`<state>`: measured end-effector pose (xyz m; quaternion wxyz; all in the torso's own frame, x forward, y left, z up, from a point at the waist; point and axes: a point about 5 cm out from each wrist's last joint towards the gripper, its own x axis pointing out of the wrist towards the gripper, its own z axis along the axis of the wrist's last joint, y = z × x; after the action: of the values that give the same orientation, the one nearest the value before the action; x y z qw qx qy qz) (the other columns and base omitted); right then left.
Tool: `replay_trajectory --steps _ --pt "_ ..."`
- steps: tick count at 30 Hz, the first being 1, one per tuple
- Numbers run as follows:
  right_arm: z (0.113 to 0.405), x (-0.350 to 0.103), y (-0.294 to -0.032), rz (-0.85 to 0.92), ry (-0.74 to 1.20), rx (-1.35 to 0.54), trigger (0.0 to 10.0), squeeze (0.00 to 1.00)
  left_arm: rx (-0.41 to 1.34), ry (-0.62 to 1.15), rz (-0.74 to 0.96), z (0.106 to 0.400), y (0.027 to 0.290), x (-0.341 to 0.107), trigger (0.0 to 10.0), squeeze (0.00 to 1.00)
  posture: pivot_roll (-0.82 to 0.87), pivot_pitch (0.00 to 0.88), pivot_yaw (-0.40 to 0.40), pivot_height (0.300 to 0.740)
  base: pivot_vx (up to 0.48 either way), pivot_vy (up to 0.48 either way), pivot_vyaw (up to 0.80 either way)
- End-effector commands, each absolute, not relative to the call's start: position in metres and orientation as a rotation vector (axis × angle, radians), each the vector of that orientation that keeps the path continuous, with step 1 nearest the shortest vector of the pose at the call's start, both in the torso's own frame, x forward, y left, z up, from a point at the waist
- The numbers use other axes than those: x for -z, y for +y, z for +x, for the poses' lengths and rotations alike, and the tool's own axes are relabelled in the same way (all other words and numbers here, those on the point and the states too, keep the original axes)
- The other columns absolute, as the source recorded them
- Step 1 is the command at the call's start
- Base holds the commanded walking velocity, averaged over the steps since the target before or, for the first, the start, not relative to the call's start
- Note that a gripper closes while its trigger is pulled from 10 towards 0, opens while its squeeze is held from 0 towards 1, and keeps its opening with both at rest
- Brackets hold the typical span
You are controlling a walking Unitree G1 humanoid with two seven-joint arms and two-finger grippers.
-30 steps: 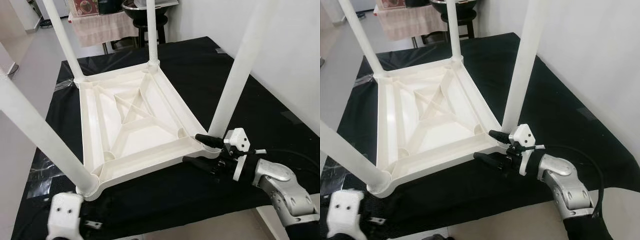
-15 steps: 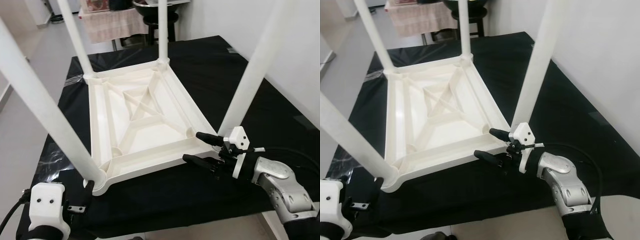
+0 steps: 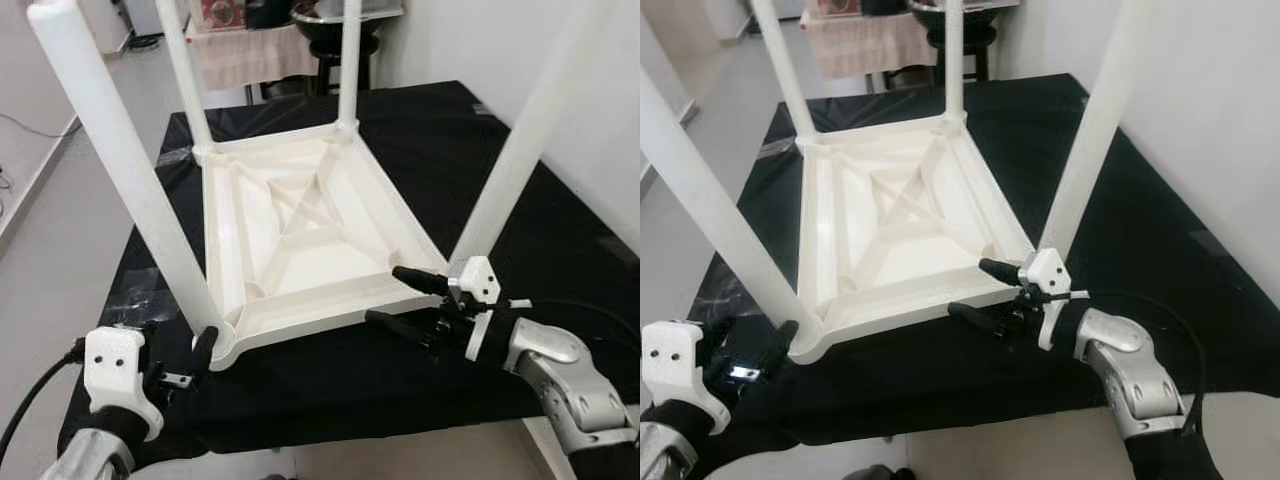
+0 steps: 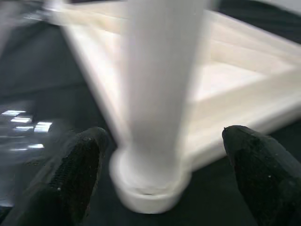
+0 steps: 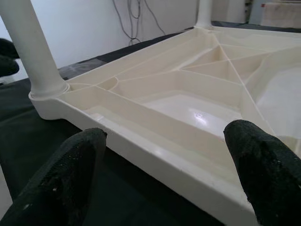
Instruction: Building children table
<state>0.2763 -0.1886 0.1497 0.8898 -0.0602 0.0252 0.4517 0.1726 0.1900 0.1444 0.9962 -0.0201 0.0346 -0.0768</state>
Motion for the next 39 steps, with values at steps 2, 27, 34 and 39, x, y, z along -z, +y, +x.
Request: replay_trajectory --steps 2,27,34,39 --pt "0.274 -0.150 -0.189 -0.120 0.048 -0.946 10.0 0.00 0.176 0.100 -0.060 0.171 0.187 -0.140 10.0 0.00 0.10 0.127 0.043 0.740 0.000 0.000 0.00" --pt "0.251 -0.165 -0.206 -0.061 0.028 -0.940 10.0 0.00 0.013 -0.023 0.011 0.221 0.207 -0.147 10.0 0.00 0.04 0.131 0.047 0.740 0.000 0.000 0.00" --pt "0.219 -0.168 -0.232 -0.090 0.117 -0.991 10.0 0.00 0.033 -0.016 0.017 0.226 0.203 -0.144 10.0 0.00 0.02 0.135 0.055 0.740 0.000 0.000 0.00" --pt "0.220 -0.170 -0.232 -0.090 0.115 -0.988 10.0 0.00 0.032 -0.021 0.021 0.228 0.202 -0.144 10.0 0.00 0.02 0.134 0.055 0.740 0.000 0.000 0.00"
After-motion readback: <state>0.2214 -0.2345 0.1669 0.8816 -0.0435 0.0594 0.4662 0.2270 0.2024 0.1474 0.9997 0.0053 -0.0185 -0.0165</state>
